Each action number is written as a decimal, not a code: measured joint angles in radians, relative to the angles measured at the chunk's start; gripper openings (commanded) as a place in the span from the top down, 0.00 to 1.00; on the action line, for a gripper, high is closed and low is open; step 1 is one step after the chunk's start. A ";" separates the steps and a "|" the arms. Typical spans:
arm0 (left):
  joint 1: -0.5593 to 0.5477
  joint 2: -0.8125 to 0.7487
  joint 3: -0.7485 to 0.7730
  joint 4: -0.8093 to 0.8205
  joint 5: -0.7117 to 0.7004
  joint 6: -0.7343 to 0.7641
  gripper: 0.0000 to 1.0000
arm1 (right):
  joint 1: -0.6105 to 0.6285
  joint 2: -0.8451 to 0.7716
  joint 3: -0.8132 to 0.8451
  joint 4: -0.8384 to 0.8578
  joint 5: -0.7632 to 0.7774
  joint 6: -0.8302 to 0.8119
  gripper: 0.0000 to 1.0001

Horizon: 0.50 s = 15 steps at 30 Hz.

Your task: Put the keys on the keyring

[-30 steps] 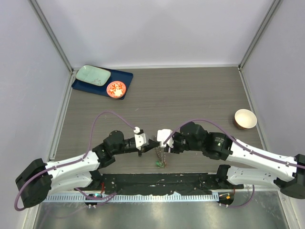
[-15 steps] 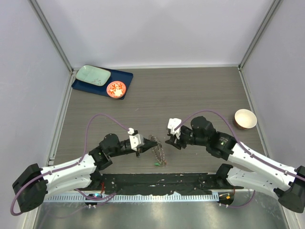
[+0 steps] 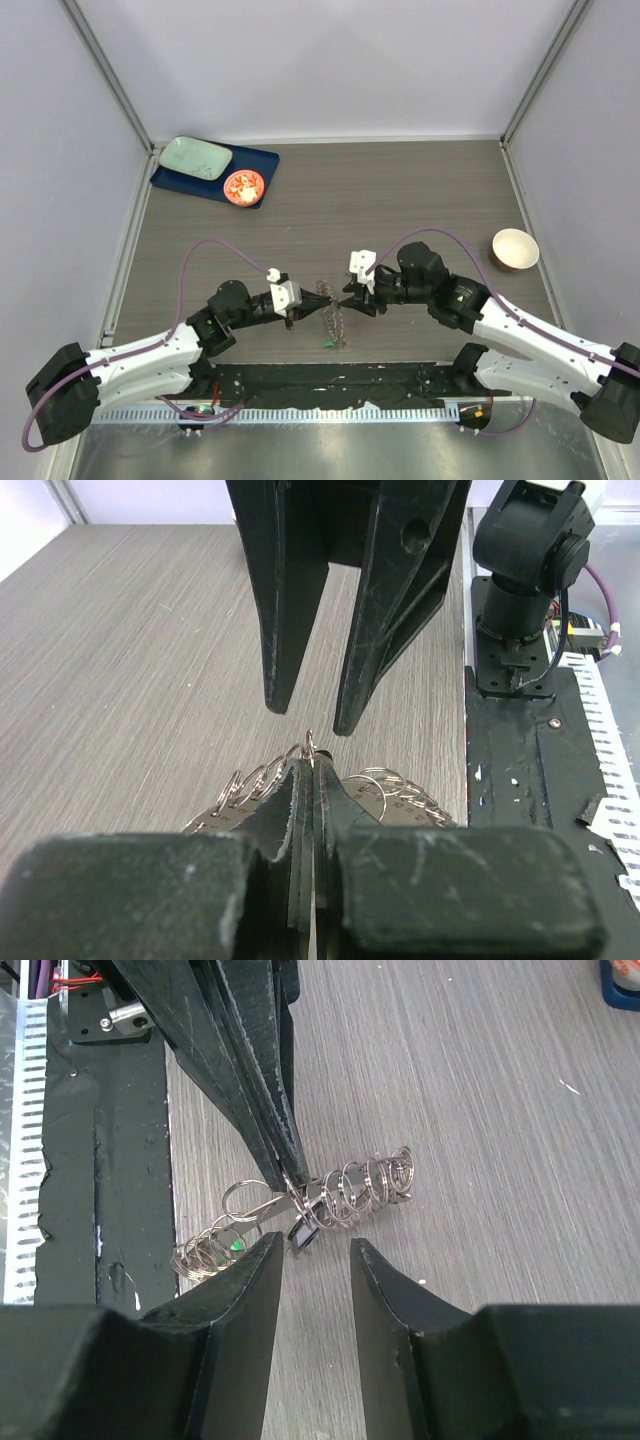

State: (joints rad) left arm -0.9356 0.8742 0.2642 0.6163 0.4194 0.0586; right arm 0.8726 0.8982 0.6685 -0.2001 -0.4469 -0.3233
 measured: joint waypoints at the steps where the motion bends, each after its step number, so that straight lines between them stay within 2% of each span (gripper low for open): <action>1: 0.000 0.000 0.000 0.005 0.001 -0.001 1.00 | 0.000 0.006 0.000 -0.002 -0.003 -0.003 0.60; 9: 0.000 0.001 0.000 0.031 0.022 -0.009 1.00 | 0.000 0.014 0.000 -0.007 -0.018 -0.014 0.66; 14: 0.000 0.013 0.000 0.039 0.032 -0.022 1.00 | -0.005 0.014 0.000 -0.008 -0.030 -0.016 0.83; 15: 0.000 0.018 0.000 0.040 0.035 -0.025 1.00 | -0.005 0.014 0.000 -0.009 -0.032 -0.015 0.84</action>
State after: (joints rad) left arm -0.9356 0.8921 0.2642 0.6559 0.4541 0.0338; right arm 0.8673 0.9119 0.6689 -0.2089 -0.4793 -0.3382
